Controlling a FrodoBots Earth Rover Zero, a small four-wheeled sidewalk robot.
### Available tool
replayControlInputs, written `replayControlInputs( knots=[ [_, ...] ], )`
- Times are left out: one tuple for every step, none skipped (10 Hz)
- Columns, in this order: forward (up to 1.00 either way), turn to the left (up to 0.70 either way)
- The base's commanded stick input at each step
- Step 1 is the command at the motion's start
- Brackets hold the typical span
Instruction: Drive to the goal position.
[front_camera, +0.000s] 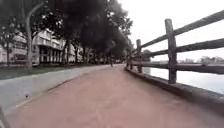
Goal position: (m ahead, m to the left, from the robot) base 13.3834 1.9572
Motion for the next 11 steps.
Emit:
replayControlInputs(
  knots=[
    [1.0, 0.0],
    [1.0, 0.0],
    [1.0, 0.0],
    [1.0, 0.0],
    [1.0, 0.0],
    [1.0, 0.0],
    [1.0, 0.0],
    [1.0, 0.0],
    [1.0, 0.0],
    [1.0, 0.0],
    [1.0, 0.0]
  ],
)
